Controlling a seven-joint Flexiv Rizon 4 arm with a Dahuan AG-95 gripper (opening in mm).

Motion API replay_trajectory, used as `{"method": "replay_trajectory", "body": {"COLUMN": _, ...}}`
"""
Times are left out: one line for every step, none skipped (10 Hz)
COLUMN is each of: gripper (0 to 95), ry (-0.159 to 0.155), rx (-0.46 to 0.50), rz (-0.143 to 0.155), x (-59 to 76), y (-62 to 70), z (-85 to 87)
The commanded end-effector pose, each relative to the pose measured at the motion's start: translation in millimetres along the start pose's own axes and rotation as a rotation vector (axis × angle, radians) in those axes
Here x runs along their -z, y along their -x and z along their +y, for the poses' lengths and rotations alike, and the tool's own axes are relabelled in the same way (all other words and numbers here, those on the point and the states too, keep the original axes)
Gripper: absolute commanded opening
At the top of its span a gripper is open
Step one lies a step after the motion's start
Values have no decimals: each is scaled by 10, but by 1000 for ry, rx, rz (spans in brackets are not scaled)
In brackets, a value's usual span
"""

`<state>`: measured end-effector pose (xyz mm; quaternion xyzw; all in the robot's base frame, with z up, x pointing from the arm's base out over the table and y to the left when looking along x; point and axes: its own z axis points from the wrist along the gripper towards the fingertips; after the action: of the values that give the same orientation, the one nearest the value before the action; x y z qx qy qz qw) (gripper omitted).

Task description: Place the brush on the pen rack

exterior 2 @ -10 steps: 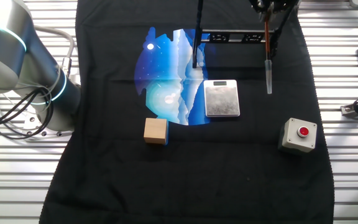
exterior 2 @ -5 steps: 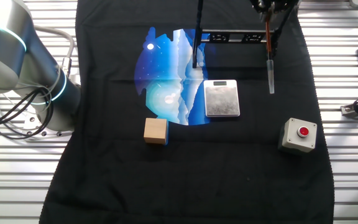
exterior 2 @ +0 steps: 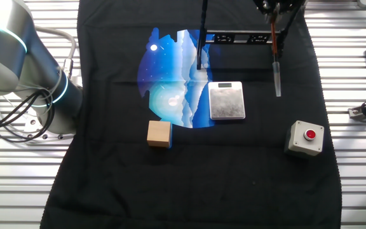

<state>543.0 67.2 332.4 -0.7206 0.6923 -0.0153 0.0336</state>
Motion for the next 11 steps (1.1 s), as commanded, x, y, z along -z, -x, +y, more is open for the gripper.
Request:
{"method": "replay_trajectory", "body": {"gripper": 0, "ry": 15, "rx": 85, "rz": 5, "x": -1, "y": -1, "z": -8}}
{"method": "replay_trajectory", "body": {"gripper": 0, "ry": 19, "rx": 93, "rz": -2, "x": -1, "y": -1, "z": -8}}
{"method": "replay_trajectory", "body": {"gripper": 0, "ry": 18, "rx": 99, "rz": -10, "x": -1, "y": -1, "z": -8}}
{"method": "replay_trajectory", "body": {"gripper": 0, "ry": 9, "rx": 88, "rz": -29, "x": -1, "y": -1, "z": -8}}
{"method": "replay_trajectory", "body": {"gripper": 0, "ry": 2, "rx": 75, "rz": -37, "x": -1, "y": -1, "z": -8}}
{"method": "replay_trajectory", "body": {"gripper": 0, "ry": 0, "rx": 65, "rz": -46, "x": -1, "y": -1, "z": -8}}
{"method": "replay_trajectory", "body": {"gripper": 0, "ry": 0, "rx": 50, "rz": -53, "x": -1, "y": -1, "z": -8}}
{"method": "replay_trajectory", "body": {"gripper": 0, "ry": 0, "rx": 43, "rz": -56, "x": -1, "y": -1, "z": -8}}
{"method": "replay_trajectory", "body": {"gripper": 0, "ry": 0, "rx": 36, "rz": -51, "x": -1, "y": -1, "z": -8}}
{"method": "replay_trajectory", "body": {"gripper": 0, "ry": 2, "rx": 31, "rz": -37, "x": -1, "y": -1, "z": -8}}
{"method": "replay_trajectory", "body": {"gripper": 0, "ry": 7, "rx": 28, "rz": -38, "x": 0, "y": 0, "z": -9}}
